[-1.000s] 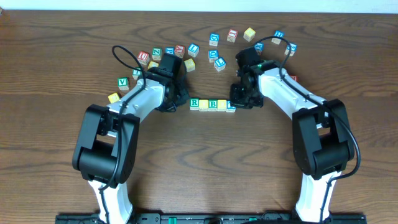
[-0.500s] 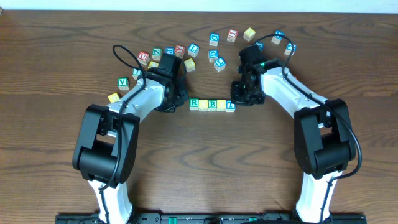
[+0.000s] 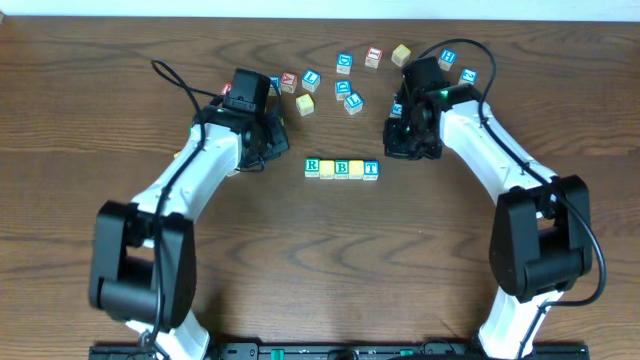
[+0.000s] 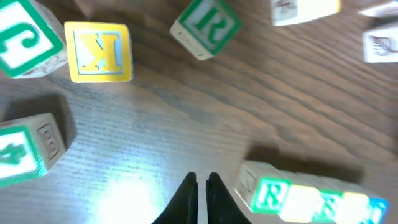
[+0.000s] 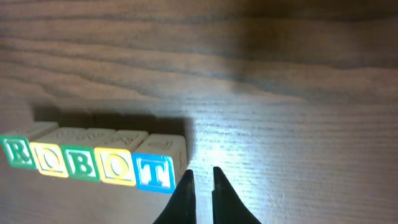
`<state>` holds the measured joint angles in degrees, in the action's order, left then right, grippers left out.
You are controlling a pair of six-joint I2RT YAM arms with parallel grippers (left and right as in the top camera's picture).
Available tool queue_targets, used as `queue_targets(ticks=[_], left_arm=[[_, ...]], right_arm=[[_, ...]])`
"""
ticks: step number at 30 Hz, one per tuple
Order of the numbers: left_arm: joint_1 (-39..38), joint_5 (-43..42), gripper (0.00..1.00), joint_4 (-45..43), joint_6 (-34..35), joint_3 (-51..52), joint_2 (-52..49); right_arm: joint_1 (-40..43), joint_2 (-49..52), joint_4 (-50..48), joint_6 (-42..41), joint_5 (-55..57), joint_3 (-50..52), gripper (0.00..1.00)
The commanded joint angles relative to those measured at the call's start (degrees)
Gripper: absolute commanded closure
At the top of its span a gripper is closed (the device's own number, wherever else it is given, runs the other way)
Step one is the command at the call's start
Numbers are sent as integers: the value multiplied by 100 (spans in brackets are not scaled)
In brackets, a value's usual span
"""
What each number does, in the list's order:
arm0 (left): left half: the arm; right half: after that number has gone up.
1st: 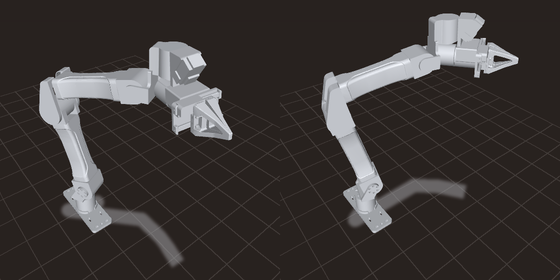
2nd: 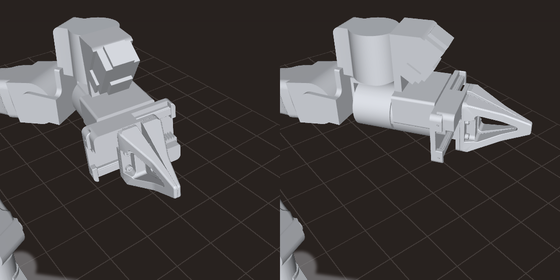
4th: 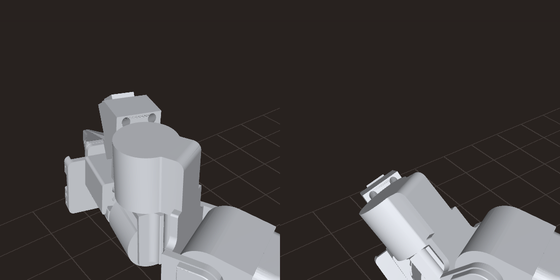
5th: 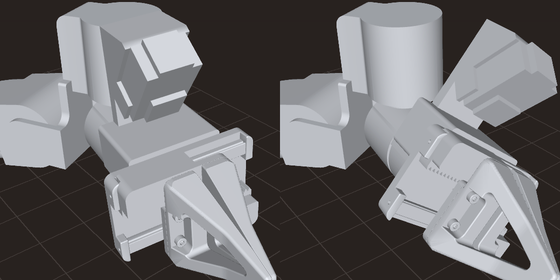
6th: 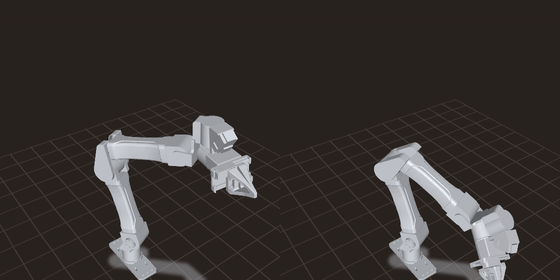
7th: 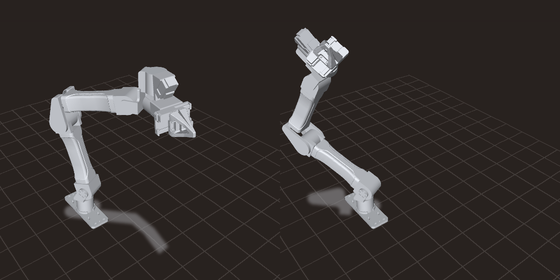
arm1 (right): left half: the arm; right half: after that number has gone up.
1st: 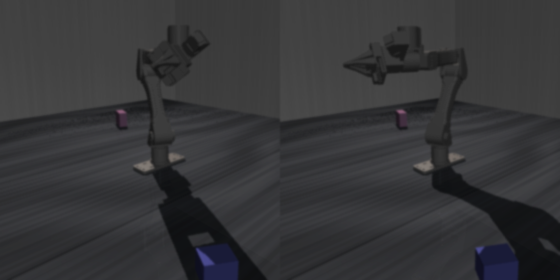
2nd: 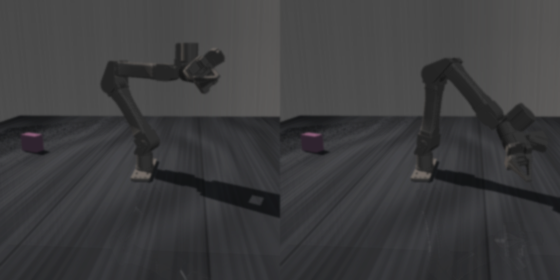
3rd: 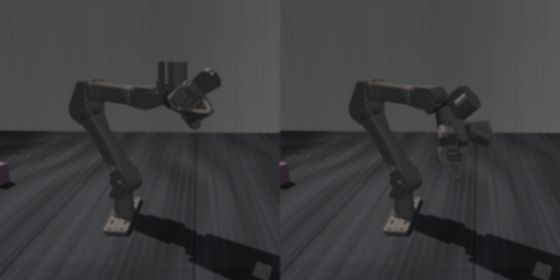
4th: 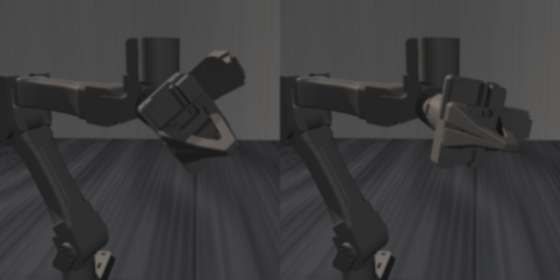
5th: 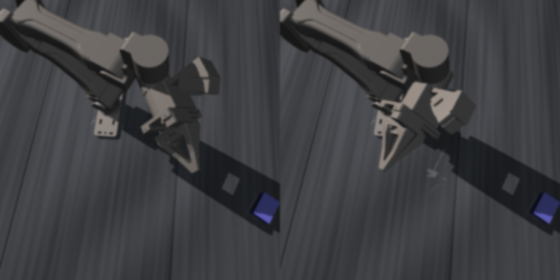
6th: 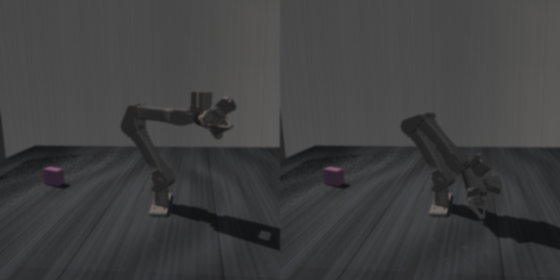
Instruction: Spell out ROBOT
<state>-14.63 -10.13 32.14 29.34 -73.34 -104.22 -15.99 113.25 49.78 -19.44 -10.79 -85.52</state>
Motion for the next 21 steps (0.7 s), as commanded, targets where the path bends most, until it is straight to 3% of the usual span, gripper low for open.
queue_targets(ticks=[1,6,21], left_arm=[[11,28,92,153,-278,-177,212],[-4,-90,92,393,-337,-105,116],[-70,-743,93,-9,-866,15,-612]], right_arm=[[-61,-111,61,151,-74,-83,94],[-61,-107,105,122,-179,20,93],[-98,319,-17,-157,-74,177,95]])
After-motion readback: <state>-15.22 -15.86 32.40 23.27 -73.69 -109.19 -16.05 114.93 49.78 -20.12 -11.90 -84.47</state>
